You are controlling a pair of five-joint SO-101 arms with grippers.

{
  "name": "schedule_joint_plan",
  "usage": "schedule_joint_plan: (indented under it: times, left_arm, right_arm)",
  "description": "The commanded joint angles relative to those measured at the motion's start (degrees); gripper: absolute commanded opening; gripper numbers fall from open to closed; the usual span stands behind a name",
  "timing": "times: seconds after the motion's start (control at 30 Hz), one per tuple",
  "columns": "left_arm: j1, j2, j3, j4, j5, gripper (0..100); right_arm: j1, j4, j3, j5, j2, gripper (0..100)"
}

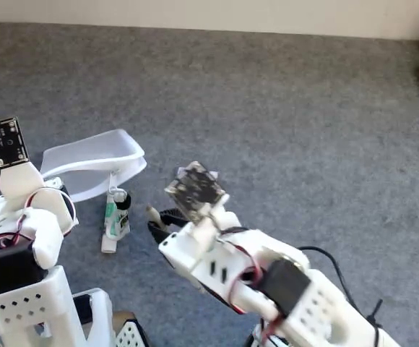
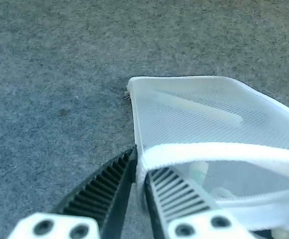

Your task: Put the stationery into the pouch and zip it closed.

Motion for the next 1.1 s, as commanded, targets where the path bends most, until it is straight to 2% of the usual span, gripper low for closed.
schedule_joint_plan:
  times: [0.0,0.2,0.33,0.6,1.07]
  left_arm:
    - [1.1,-0.13,-1.45,0.09,-0.7,1]
    - [1.1,-0.13,-1.45,0.09,-0.7,1]
    - [1.1,-0.13,-1.45,0.09,-0.7,1]
    - [1.1,-0.13,-1.45,0.09,-0.7,1]
    - [1.36,-0.13,-2.07,0.09,-0.62,1]
  right_arm:
    - [0.48,-1.71,-0.57,-0.88,-8.57,0.4]
    - [0.66,-1.89,-0.48,-1.23,-11.21,0.4]
    - [0.57,-6.73,1.19,-1.32,-11.56,0.4]
    - [0.48,-28.35,8.13,-1.32,-11.56,0.4]
    - [0.57,-48.75,8.84,-1.23,-11.56,0.4]
